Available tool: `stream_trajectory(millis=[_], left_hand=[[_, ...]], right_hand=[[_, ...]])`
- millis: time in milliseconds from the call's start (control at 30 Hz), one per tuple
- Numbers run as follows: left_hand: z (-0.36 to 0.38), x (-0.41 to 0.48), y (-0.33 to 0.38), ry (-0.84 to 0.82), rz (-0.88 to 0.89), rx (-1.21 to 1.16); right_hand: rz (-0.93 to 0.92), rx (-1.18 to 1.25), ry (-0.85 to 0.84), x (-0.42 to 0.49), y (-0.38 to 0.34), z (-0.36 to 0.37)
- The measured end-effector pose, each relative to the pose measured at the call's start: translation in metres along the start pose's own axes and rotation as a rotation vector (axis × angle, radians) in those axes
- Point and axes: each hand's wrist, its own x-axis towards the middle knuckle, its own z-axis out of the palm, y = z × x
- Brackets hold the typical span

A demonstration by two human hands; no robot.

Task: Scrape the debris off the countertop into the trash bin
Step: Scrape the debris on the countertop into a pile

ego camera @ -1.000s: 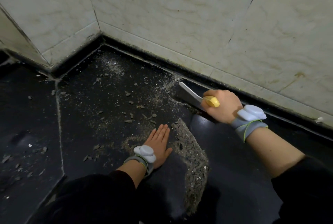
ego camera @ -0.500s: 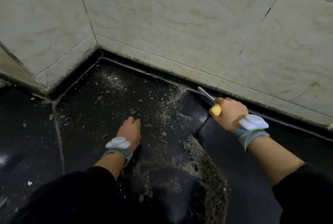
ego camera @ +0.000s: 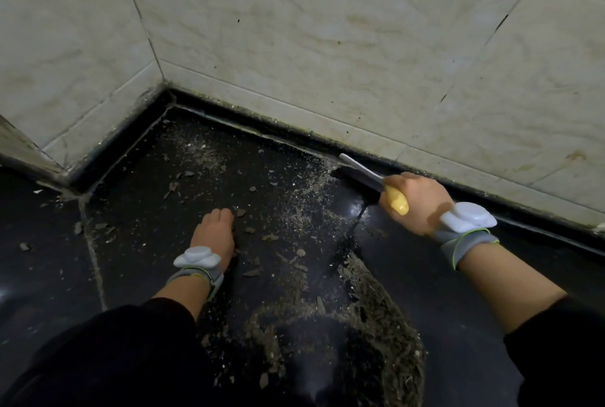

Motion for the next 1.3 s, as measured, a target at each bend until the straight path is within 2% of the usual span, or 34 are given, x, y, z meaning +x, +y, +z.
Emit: stream_trajectory(millis=[200,333,433,533,667,867,1000,1167,1300], left_hand=[[0.0,-0.001,-0.013,-0.036,0.061,0.146],[0.004,-0.001,-0.021,-0.09,0.043,0.152],[0.006,-0.001,-0.025,-0.129,0.025,0.187],[0.007,-0.002,-0.027,-0.168,0.03,0.222],[0.008,-0.002,-0.027,-0.168,0.04,0.239],[0.007,-0.002,-0.027,-0.186,0.042,0.241],[0.007,-0.001,-0.027,-0.203,0.046,0.252],[0.009,-0.001,-0.025,-0.219,0.024,0.246],[0.005,0.0,-0.021,-0.247,0.014,0.263]], right_hand=[[-0.066,0.023,-0.119,0.015,-0.02,0.011],[-0.121,0.021,-0.019,0.019,-0.031,0.003],[-0.078,-0.022,0.03,0.027,-0.031,0.002],[-0.049,-0.057,-0.014,0.035,-0.035,0.011],[-0.102,-0.057,-0.083,0.037,-0.04,0.017],[-0.08,-0.03,-0.009,0.044,-0.031,0.002],[-0.076,-0.061,-0.043,0.045,-0.038,0.011],[-0.182,-0.054,-0.126,0.031,-0.037,0.006],[-0.173,0.044,-0.055,0.026,-0.029,-0.011]])
